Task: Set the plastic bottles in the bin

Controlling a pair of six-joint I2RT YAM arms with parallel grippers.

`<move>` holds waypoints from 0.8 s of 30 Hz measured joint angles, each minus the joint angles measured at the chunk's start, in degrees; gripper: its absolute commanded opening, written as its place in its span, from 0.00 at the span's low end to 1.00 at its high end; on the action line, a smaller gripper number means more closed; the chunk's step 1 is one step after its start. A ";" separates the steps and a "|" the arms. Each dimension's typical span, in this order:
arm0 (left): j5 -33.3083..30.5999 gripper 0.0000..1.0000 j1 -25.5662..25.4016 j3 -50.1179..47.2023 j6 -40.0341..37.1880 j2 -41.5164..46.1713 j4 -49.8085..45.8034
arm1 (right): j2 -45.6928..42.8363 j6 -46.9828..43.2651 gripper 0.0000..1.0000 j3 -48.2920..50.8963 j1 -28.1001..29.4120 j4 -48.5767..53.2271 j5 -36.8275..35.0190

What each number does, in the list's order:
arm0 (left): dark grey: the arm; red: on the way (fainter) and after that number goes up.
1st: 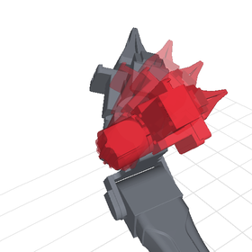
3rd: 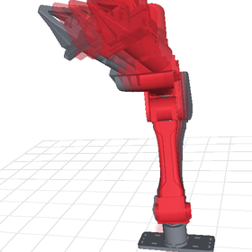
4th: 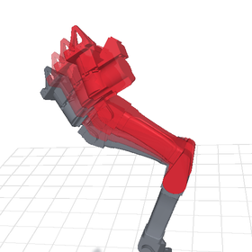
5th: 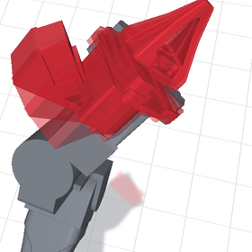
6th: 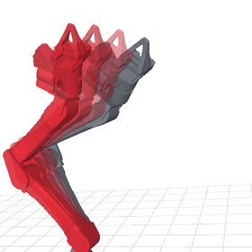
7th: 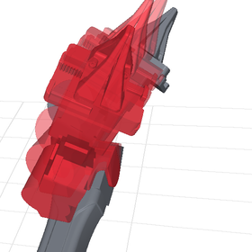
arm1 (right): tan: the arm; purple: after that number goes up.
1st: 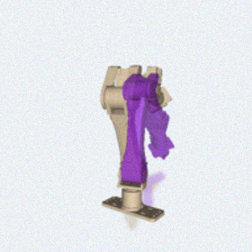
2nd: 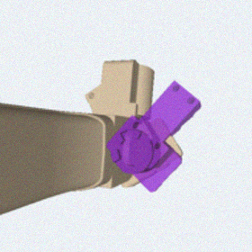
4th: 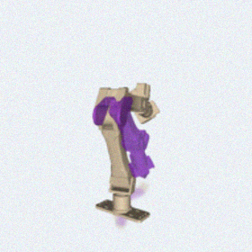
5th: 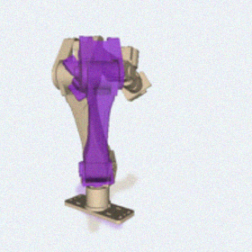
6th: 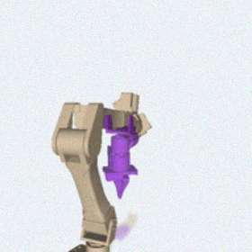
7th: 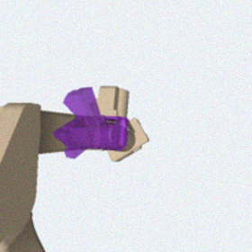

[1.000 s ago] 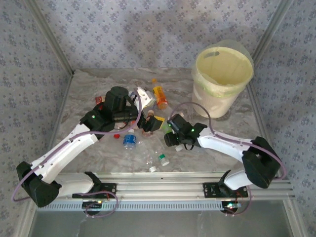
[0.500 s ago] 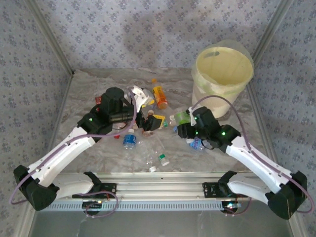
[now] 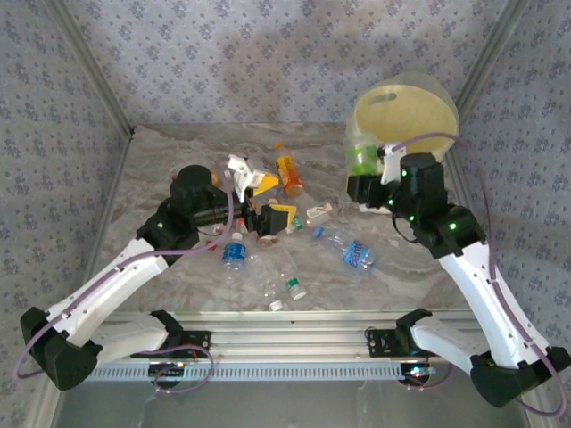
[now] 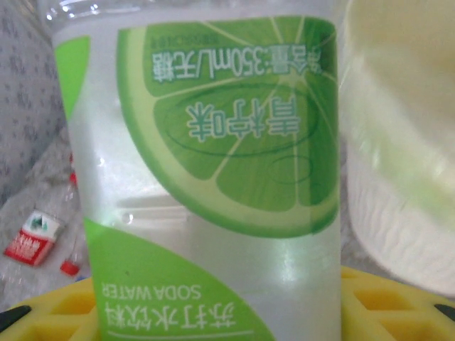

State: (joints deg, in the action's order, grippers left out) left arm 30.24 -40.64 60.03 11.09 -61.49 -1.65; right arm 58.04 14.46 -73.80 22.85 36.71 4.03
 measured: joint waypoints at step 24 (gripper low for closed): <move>5.09 1.00 5.79 -1.22 5.51 1.66 6.14 | 32.24 -4.92 0.56 -32.20 -21.55 5.99 1.81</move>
State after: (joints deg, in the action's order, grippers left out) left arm 35.33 -34.85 58.81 16.60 -59.83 4.49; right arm 90.28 9.54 -106.00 1.30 42.70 5.85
